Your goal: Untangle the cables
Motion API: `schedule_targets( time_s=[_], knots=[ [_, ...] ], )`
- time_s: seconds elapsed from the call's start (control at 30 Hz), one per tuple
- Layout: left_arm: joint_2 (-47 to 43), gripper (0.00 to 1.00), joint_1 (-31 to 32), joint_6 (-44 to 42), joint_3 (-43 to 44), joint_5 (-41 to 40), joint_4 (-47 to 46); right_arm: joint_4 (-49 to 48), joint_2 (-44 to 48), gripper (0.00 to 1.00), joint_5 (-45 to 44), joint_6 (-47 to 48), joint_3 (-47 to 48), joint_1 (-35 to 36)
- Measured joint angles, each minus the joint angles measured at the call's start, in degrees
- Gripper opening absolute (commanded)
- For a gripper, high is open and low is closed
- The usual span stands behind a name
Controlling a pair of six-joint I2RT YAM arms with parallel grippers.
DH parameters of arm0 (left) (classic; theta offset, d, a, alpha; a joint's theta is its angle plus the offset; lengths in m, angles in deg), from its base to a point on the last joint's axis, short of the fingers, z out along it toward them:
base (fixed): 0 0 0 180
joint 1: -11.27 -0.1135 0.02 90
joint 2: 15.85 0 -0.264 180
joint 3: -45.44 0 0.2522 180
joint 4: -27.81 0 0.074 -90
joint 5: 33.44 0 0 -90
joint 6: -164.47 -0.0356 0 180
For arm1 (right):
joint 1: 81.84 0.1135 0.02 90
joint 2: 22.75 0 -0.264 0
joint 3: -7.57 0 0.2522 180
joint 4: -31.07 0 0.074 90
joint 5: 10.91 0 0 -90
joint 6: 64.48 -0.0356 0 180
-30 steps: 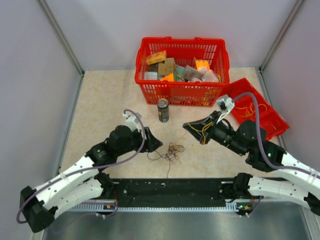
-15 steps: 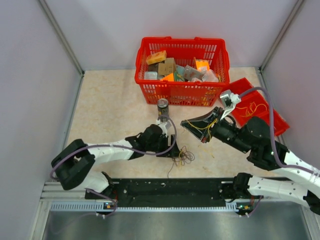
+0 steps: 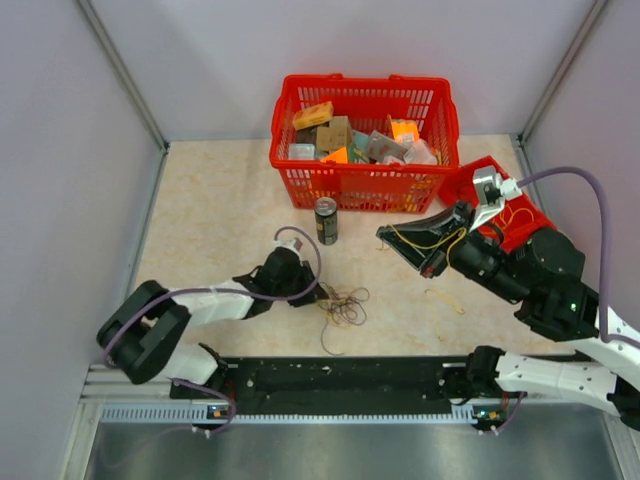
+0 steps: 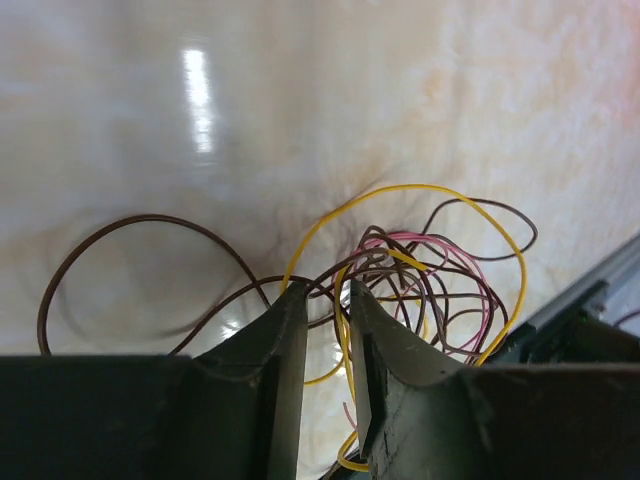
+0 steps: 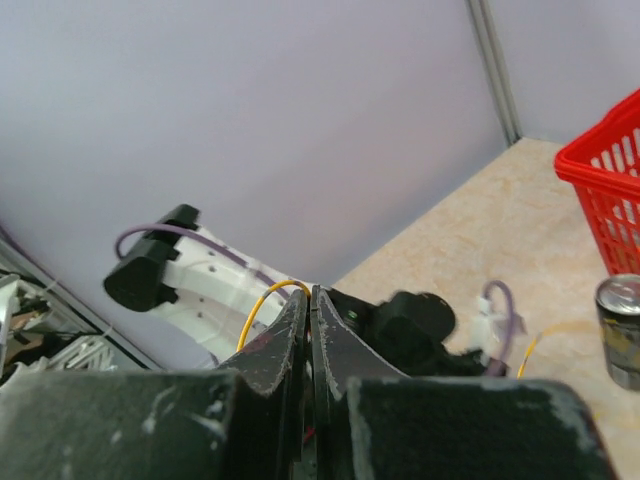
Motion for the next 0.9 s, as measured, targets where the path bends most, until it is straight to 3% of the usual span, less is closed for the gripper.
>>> schedule_targets(
  time_s=[0.2,0.33,0.67,0.8,0.9],
  knots=[
    [-18.88,0.36,-7.45,-3.23,-2.69,-7.02,12.24,5.88,2.84,0.00,-6.60,1.75,-2.60,-0.02],
    [-34.32,0.42,-8.90,-6.58,-1.84,-13.38,21.03,12.72,3.67,0.00,-12.07,1.79,-7.28,-0.02],
    [-47.87,0.61,-8.90,-10.54,0.11,-16.55,34.84,31.19,3.30,0.00,-23.78,-0.76,-10.88,-1.55],
    [-51.30,0.62,-8.90,-11.26,0.22,-14.69,36.98,36.52,-0.96,0.00,-22.62,-1.86,-9.25,-10.29],
    [-53.27,0.65,-8.90,-11.34,0.24,-13.22,38.14,38.36,-6.67,0.00,-12.61,-1.92,-9.49,-22.53]
  ],
)
